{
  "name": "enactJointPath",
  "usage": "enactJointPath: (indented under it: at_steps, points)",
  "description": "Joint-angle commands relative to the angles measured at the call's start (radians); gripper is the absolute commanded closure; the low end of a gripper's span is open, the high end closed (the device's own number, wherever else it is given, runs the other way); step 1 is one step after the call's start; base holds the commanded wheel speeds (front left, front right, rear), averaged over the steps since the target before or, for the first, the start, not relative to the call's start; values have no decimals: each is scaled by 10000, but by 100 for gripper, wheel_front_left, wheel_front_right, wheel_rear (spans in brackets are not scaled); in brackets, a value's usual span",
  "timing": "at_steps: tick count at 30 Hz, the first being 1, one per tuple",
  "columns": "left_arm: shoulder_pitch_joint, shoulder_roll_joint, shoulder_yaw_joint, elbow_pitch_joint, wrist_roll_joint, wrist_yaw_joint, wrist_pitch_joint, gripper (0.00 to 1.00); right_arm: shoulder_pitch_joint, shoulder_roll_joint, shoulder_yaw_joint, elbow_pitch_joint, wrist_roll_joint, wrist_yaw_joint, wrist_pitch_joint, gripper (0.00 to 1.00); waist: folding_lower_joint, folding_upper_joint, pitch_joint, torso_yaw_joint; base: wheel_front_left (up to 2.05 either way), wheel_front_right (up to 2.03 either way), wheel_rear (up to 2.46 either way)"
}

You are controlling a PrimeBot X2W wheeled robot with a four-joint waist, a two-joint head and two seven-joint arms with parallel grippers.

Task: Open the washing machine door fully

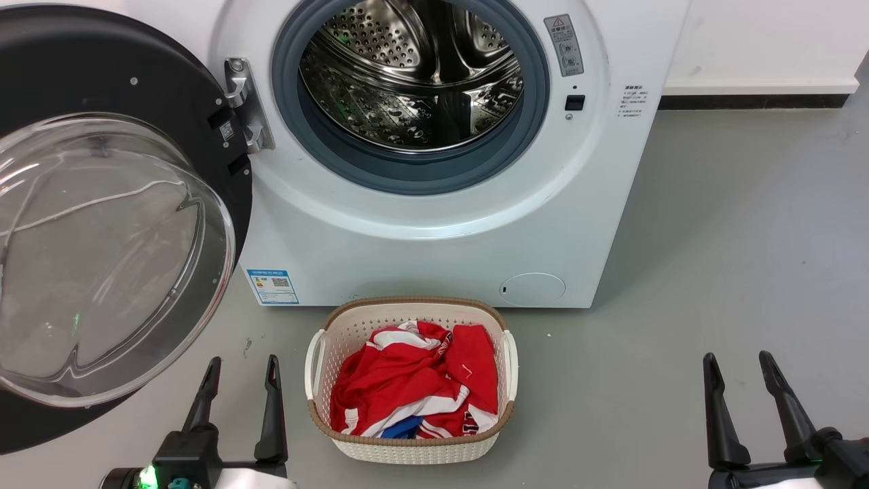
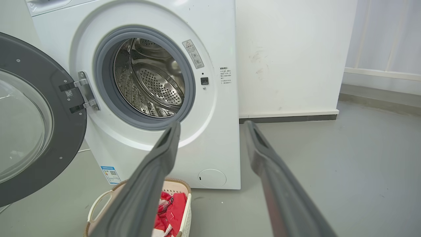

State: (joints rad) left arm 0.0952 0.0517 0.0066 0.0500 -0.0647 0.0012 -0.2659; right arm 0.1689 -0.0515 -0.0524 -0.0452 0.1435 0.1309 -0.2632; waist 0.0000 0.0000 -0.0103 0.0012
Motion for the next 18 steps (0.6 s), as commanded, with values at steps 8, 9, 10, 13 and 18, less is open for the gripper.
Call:
enactJointPath:
  at_steps: [8,9,10,13,18]
  points:
    - [-187,-5,-3,138,298,147,26,0,35,26,46,58,-37,-3,-21,0,0,0,-14,5,0,0,0]
    - [-58,2,-11,129,256,118,0,100,-2,0,35,55,-22,0,0,100,0,0,-15,6,0,0,0]
    - [-53,2,-7,182,241,112,-1,100,-1,0,43,114,-13,0,2,100,0,0,-15,6,0,0,0]
    - [78,-8,-13,506,203,109,17,100,19,0,55,393,23,0,41,100,0,0,-15,6,0,0,0]
    - [-119,-8,123,669,-658,28,297,100,-93,-45,92,474,908,0,182,100,0,0,-10,7,0,0,0]
